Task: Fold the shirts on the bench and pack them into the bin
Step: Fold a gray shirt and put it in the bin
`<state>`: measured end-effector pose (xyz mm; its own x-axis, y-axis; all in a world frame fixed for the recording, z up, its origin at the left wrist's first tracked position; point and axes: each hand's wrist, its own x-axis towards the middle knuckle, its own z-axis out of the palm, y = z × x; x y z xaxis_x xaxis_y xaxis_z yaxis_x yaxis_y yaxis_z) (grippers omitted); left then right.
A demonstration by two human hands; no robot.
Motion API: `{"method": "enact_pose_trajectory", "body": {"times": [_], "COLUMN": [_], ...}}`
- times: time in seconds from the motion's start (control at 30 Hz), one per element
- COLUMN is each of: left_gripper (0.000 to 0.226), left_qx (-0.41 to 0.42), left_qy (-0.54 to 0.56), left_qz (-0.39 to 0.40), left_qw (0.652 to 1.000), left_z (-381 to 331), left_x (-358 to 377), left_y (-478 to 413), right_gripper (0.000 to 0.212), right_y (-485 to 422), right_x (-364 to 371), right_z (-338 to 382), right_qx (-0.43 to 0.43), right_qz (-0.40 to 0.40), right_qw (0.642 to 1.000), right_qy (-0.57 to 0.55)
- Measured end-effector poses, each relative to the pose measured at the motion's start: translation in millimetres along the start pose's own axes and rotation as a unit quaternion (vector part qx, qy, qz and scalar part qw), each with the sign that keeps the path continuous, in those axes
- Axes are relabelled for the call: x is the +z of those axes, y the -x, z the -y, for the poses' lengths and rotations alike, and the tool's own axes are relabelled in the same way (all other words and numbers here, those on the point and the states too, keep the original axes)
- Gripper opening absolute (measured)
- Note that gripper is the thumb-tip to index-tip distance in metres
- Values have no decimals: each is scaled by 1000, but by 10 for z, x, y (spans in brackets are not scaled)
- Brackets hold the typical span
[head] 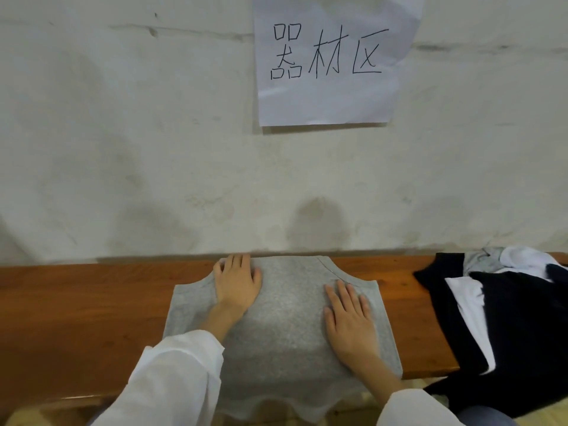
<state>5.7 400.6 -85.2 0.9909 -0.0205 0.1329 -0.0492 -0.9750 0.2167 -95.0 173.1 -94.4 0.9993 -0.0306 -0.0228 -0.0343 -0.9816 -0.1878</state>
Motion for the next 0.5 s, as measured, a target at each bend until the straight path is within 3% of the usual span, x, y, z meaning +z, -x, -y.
{"method": "enact_pose_trajectory", "body": {"times": [0.17, 0.33, 0.5], "left_gripper": [64, 99, 91], "left_qx": [1, -6, 16], "left_qy": [-31, -17, -13], "left_qz": [77, 84, 114], "left_qw": [997, 996, 993], "left_z": [-229, -132, 0], "left_x": [-53, 15, -131], "left_y": [615, 1034, 1051], "right_gripper": [77, 77, 86], "right_y": [118, 170, 16], "right_x": [-28, -54, -127], "right_z": [-57, -178, -360], "right_qx": [25, -16, -61], "right_qz": [-10, 18, 54], "right_qw": [1000, 1000, 996], "right_qy": [-5, 20, 25]}}
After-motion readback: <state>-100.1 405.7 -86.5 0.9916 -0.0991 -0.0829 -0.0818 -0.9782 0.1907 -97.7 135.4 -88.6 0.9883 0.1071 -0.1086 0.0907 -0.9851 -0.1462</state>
